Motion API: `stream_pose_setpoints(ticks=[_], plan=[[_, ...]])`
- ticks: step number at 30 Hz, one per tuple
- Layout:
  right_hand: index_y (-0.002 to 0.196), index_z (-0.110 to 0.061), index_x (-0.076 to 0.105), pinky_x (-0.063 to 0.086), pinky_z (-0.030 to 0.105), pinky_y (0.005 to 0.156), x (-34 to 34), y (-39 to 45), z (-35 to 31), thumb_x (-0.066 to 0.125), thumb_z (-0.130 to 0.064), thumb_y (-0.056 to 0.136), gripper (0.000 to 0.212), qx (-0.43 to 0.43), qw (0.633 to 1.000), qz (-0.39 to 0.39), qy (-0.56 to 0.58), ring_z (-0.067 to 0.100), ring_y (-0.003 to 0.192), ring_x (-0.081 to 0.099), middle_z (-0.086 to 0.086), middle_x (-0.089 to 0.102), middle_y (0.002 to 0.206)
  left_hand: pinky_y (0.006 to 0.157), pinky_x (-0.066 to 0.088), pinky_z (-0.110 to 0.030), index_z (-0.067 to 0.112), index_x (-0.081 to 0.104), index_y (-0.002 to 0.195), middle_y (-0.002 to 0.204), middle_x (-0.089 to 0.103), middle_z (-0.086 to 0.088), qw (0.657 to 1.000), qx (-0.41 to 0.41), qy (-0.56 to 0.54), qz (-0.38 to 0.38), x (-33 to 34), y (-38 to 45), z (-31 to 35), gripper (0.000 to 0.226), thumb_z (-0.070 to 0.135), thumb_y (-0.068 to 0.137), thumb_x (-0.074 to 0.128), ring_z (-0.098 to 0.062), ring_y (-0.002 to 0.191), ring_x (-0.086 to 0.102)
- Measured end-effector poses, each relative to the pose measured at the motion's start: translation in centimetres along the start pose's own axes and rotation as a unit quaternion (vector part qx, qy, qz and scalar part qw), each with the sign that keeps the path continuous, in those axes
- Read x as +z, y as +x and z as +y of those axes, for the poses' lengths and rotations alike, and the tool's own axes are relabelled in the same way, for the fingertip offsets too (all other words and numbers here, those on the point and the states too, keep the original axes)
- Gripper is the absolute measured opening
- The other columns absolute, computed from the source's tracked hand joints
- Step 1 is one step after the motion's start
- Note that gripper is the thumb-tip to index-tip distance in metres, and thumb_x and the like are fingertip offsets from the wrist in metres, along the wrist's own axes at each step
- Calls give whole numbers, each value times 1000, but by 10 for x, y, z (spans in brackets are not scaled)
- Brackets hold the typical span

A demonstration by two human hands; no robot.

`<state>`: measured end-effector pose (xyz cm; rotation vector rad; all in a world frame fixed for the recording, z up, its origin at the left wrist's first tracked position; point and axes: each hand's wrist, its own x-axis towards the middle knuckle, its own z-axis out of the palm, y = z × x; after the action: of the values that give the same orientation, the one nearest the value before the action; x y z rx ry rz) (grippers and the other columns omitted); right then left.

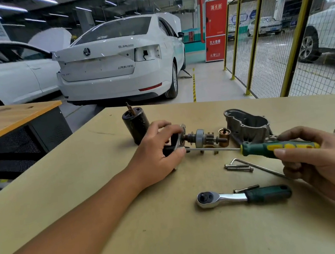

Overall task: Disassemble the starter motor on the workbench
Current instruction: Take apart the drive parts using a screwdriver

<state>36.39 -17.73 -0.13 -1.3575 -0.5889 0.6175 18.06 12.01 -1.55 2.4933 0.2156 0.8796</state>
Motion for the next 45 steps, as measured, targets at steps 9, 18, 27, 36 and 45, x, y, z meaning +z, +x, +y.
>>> stream_pose_setpoints(ticks=[9, 18, 27, 36, 45], plan=[[95, -13, 72, 42, 28, 46, 2, 0, -2, 99, -43, 46, 63, -12, 1000, 4, -8, 21, 51, 50, 20, 68, 82, 73, 41, -3, 34, 58, 111, 107, 54, 12, 997, -35, -8, 61, 4, 4, 9, 31, 32, 80, 64, 1, 90, 56], [93, -16, 73, 40, 27, 38, 19, -7, -10, 73, -44, 75, 33, 15, 998, 35, -50, 23, 48, 52, 21, 70, 81, 67, 44, -13, 25, 64, 105, 102, 60, 1, 992, -88, 6, 88, 0, 6, 14, 32, 21, 77, 78, -11, 85, 58], [95, -14, 74, 48, 25, 45, 14, -5, -5, 87, -13, 49, 48, -28, 998, 49, -17, 18, 55, 57, 9, 69, 76, 71, 50, -29, 30, 56, 114, 97, 58, 0, 987, -149, -5, 51, -4, 11, 17, 47, 39, 71, 73, -14, 86, 57], [98, -11, 72, 35, 26, 37, 27, -9, -3, 68, -33, 89, 24, -15, 997, 36, -72, 24, 46, 47, 25, 68, 80, 86, 52, -37, 39, 38, 139, 113, 50, 20, 949, -142, 219, -177, -48, 12, 11, 112, 85, 44, 75, -10, 104, 56], [97, -11, 73, 44, 28, 48, 21, -5, 1, 86, -15, 54, 45, -44, 999, 4, -25, 21, 59, 54, 9, 66, 82, 72, 58, -40, 29, 62, 93, 93, 56, 14, 953, -125, 221, -162, -50, 11, 2, 72, 78, 43, 77, -5, 82, 57]])
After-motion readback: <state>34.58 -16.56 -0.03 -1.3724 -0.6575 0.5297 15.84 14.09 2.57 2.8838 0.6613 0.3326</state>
